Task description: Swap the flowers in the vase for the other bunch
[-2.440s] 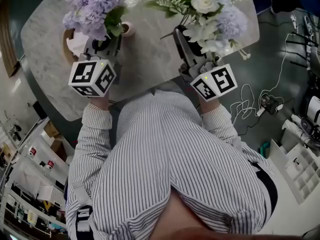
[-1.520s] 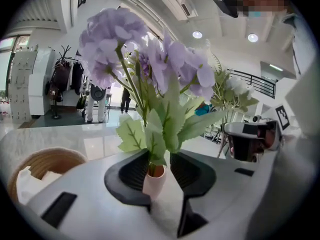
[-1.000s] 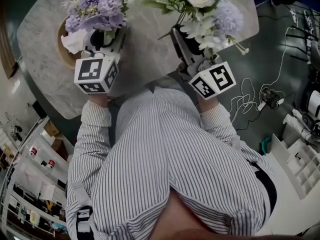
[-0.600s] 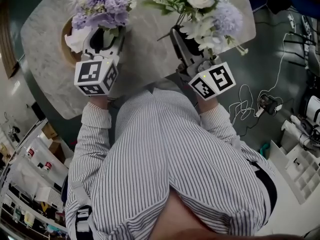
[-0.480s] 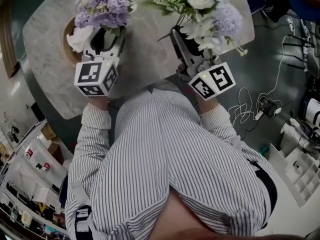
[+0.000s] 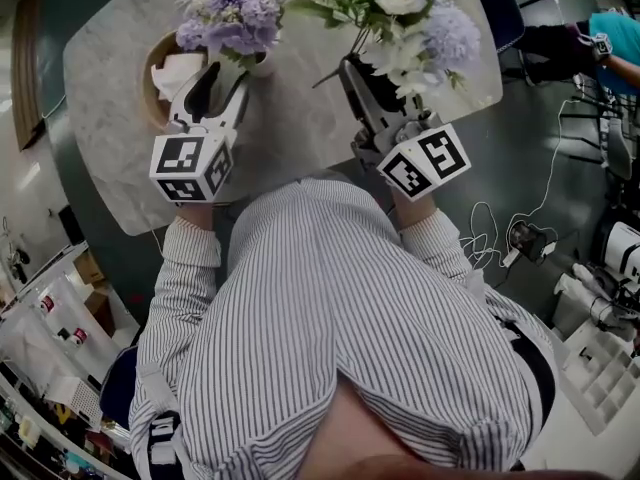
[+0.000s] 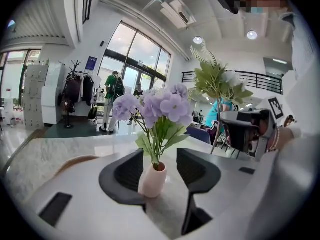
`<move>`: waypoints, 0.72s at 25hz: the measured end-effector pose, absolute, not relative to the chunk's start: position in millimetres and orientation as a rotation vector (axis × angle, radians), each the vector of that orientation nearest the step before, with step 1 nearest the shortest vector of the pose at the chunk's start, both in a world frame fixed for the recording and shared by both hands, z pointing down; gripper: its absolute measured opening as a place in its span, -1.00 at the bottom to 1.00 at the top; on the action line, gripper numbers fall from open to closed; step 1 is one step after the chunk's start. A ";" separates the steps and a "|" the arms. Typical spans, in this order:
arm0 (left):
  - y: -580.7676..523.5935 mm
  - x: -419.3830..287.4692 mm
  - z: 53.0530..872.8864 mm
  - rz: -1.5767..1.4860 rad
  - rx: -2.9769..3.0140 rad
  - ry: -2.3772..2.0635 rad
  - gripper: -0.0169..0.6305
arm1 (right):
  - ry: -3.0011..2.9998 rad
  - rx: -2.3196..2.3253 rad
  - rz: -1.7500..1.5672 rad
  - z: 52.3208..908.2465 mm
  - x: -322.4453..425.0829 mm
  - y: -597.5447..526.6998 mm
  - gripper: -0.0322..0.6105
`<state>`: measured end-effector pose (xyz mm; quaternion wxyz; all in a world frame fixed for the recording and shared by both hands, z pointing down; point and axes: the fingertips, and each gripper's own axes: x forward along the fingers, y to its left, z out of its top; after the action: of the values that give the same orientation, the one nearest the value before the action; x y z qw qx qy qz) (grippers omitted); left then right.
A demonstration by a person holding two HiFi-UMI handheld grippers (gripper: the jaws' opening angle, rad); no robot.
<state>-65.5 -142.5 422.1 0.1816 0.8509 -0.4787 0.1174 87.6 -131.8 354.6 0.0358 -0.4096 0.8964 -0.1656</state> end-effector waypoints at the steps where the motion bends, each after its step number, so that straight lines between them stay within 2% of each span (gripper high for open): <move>1: -138.3 -69.2 418.9 0.328 2.403 -1.355 -0.29 | 2.754 -1.252 -0.509 350.8 83.9 -129.1 -0.78; 8: -131.6 -80.5 405.4 0.275 2.411 -1.396 -0.31 | 2.762 -1.179 -0.506 338.4 65.2 -136.8 -0.78; 18: -115.3 -76.6 383.0 0.152 2.437 -1.406 -0.61 | 2.782 -1.122 -0.496 333.3 49.3 -134.9 -0.78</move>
<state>-76.6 -115.3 383.0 0.1615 0.8536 -0.4924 0.0534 49.3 -134.9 333.3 0.0506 -0.3685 0.9139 -0.1628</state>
